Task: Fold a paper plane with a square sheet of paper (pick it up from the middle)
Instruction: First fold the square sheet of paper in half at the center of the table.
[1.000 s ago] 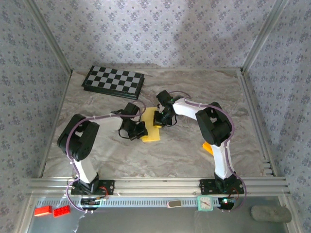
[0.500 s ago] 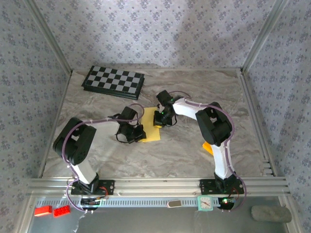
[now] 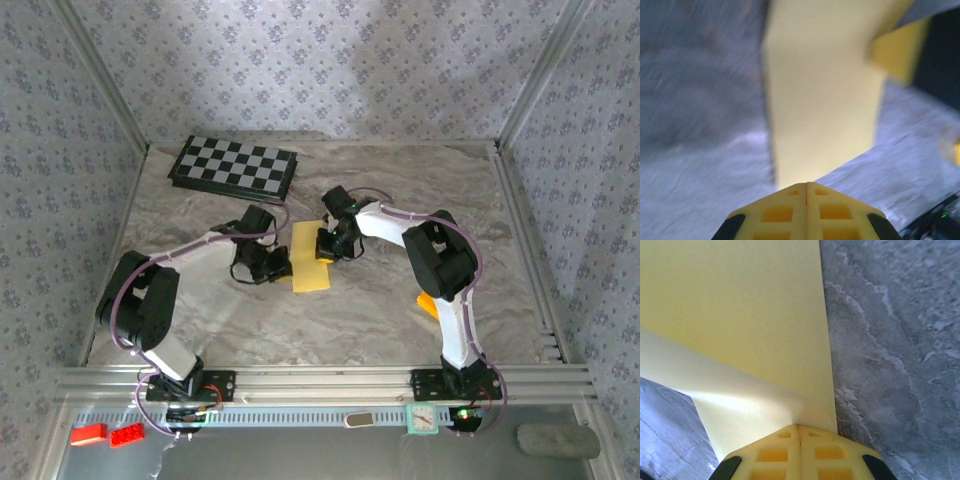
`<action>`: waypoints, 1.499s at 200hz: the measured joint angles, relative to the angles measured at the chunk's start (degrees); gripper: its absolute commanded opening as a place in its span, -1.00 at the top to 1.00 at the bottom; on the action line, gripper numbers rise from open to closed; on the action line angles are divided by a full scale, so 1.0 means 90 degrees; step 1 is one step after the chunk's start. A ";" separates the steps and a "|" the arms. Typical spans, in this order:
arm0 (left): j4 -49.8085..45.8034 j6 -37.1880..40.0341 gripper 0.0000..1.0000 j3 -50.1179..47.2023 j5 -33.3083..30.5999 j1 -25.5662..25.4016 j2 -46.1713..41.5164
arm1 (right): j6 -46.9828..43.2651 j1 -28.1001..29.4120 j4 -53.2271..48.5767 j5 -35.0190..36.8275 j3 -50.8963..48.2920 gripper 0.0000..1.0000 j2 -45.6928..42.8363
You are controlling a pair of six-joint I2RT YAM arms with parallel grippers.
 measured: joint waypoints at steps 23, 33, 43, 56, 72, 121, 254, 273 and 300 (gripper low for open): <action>0.0561 -0.0158 1.00 0.0420 0.0002 0.0000 0.0379 | 0.0000 -0.0002 -0.0007 -0.0005 0.0010 0.89 0.0012; 0.0763 -0.0209 1.00 0.0571 0.0002 0.0002 0.0639 | 0.0000 -0.0007 -0.0010 -0.0012 0.0010 0.89 0.0012; 0.0942 -0.0255 1.00 0.0641 0.0000 0.0012 0.0877 | 0.0000 -0.0015 -0.0012 -0.0027 0.0012 0.89 0.0017; 0.1132 -0.0313 1.00 0.0648 -0.0002 0.0029 0.1127 | 0.0000 -0.0015 -0.0022 -0.0027 0.0015 0.89 0.0019; 0.1309 -0.0355 1.00 0.0627 -0.0034 0.0066 0.1353 | 0.0000 -0.0015 -0.0027 -0.0027 0.0022 0.89 0.0029; 0.2285 -0.0406 1.00 0.0083 -0.0041 0.0287 0.1513 | -0.0049 -0.0015 -0.0075 -0.0022 0.0058 0.90 0.0049; 0.3351 -0.0401 0.97 -0.0367 0.0291 0.0670 0.1052 | -0.0265 -0.0015 -0.0104 0.0024 0.0063 0.90 0.0053; 0.3546 -0.0483 0.97 -0.0347 0.0406 0.0522 0.1105 | -0.0265 -0.0015 -0.0104 0.0027 0.0063 0.90 0.0053; 0.3810 -0.0578 0.96 -0.0199 0.0486 0.0478 0.1447 | -0.0267 -0.0015 -0.0107 0.0027 0.0063 0.90 0.0053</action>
